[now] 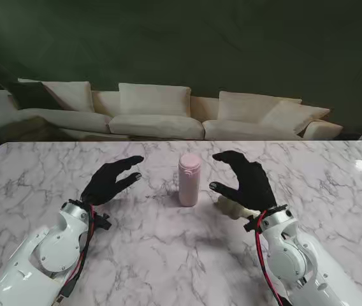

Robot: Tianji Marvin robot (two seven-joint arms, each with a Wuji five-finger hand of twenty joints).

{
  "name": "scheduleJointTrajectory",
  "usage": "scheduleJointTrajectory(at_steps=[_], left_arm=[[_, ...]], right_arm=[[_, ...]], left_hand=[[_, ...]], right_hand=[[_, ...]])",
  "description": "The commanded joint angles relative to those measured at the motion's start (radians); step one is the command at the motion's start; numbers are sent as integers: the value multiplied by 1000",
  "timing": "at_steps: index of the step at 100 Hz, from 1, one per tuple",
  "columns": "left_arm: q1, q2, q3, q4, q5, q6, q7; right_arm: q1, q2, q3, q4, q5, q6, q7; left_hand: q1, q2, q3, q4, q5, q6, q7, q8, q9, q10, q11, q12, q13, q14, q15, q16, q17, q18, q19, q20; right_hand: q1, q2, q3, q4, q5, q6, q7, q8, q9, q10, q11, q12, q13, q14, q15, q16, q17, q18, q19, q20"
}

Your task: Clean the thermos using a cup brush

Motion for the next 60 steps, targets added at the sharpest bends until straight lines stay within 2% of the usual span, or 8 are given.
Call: scheduleJointTrajectory(at_steps=[1, 7, 20, 29, 38, 48, 57, 60], left_arm=[[-1, -3, 0, 4, -2, -5, -7], [-2, -3, 2, 5, 3, -4, -4], [-8, -4, 10, 7, -2, 6, -3], [-11, -3, 14, 9, 5, 8, -3], [-10, -3, 14, 9, 5, 9, -7], [-8, -2, 10, 7, 7, 9, -7], [-5, -3, 5, 6, 20, 11, 2], [-6, -2, 3, 7, 27, 9, 5]], right_arm=[[0, -1, -2, 5, -1, 2, 1], [-2, -2, 3, 3, 2, -2, 1], [-9, -5, 10, 1, 11, -3, -7], [-14, -5, 13, -3, 10, 1, -8], [-19, -5, 18, -8, 6, 2, -13], [-31, -6, 26, -22, 7, 8, -15], [-38, -6, 32, -30, 5, 10, -18], [-41, -7, 35, -34, 5, 10, -20]], left_hand=[[-8, 38, -15, -7, -5, -6, 7, -9, -12, -3, -22, 6, -9, 3, -16, 2, -16, 19, -22, 17], [-10, 39, -13, -7, 15, 1, 54, 29, -14, -4, -21, 7, -9, 3, -15, 3, -17, 16, -25, 16], [-14, 38, -13, -7, -7, 11, 104, 123, -33, -2, -22, 8, -19, 2, -18, 3, -26, 11, -35, 13], [-21, 40, -15, -8, -3, 13, 108, 140, -59, -1, -32, 4, -25, -2, -21, 2, -24, 4, -35, 13], [-27, 40, -16, -9, -12, 10, 95, 138, -81, 0, -44, -4, -35, -4, -26, -1, -22, -10, -39, 10], [-44, 35, -15, -10, -15, 8, 36, 94, -119, 3, -83, -47, -43, -6, -33, -10, -14, -28, -52, -4], [-75, 3, -16, -8, -28, 29, 3, 48, -217, 46, -146, -124, -76, 7, -44, -24, -18, -85, -97, -53], [-94, -9, -16, -9, -40, 32, -6, 35, -238, 54, -161, -144, -86, -1, -53, -36, -16, -97, -109, -74]], right_hand=[[16, 20, -6, 28, 9, -11, 13, -20, -2, 0, 20, 12, 13, -19, 14, -3, -3, -33, 11, -4], [14, 21, -5, 27, 12, -13, 14, -19, -2, 1, 21, 13, 11, -16, 15, -3, -3, -33, 11, -4], [17, 21, -3, 28, 15, -11, 17, -18, -2, 2, 25, 14, 12, -17, 19, -1, -2, -34, 15, -2], [18, 20, -3, 27, 17, -11, 19, -18, -2, 3, 28, 15, 11, -17, 21, 0, -4, -35, 15, -2], [17, 21, -3, 27, 17, -10, 19, -17, -2, 3, 29, 16, 12, -17, 23, 1, -3, -35, 16, -1], [18, 21, -3, 27, 16, -10, 20, -17, -2, 4, 30, 16, 11, -17, 24, 1, -4, -35, 16, -2], [19, 21, -3, 27, 16, -10, 20, -16, -3, 4, 31, 16, 10, -18, 24, 1, -4, -36, 16, -2], [19, 21, -3, 27, 17, -9, 21, -16, -1, 4, 32, 16, 10, -17, 25, 1, -4, -36, 16, -2]])
